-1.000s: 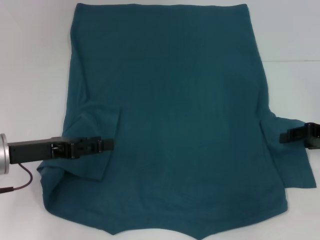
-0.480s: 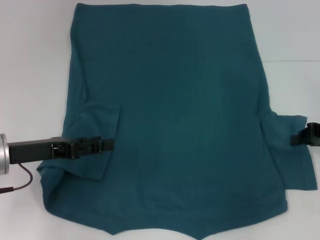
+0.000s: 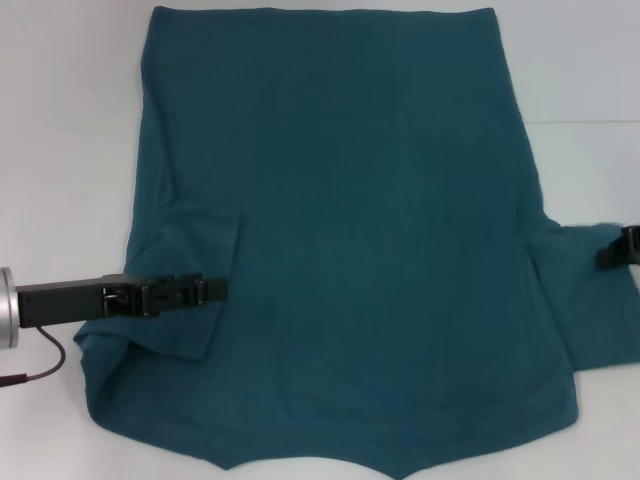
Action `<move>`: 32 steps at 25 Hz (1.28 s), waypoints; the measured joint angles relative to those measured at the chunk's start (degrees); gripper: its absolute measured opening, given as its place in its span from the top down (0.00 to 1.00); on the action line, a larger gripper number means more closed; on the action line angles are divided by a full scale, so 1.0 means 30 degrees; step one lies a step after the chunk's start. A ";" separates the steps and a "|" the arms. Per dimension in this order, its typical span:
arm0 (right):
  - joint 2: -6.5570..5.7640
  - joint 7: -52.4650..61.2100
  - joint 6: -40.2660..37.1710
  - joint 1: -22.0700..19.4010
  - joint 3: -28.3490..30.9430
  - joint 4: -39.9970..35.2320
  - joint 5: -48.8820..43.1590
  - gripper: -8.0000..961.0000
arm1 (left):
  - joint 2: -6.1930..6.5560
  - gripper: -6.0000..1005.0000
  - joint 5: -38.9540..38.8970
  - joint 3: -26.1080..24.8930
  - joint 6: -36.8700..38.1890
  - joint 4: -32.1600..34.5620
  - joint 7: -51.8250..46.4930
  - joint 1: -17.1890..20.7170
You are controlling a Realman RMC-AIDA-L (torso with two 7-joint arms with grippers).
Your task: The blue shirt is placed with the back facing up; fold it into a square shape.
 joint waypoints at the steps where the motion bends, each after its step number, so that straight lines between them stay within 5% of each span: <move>1: 0.0013 0.0035 -0.0006 0.0096 -0.0002 -0.0231 -0.0243 0.98 | 0.0000 0.40 0.0001 -0.0001 0.0002 0.0000 -0.0007 0.0000; 23: -0.0183 0.1735 -0.0512 0.2186 -0.0173 -0.1900 -0.4472 0.94 | 0.0007 0.40 -0.0006 -0.0927 -0.0011 0.0042 -0.0232 0.0438; 32: 0.0592 0.1678 -0.2295 0.3040 -0.0445 -0.1557 -0.4222 0.92 | 0.0000 0.40 -0.0454 -0.0941 -0.0052 0.0028 -0.0246 0.0417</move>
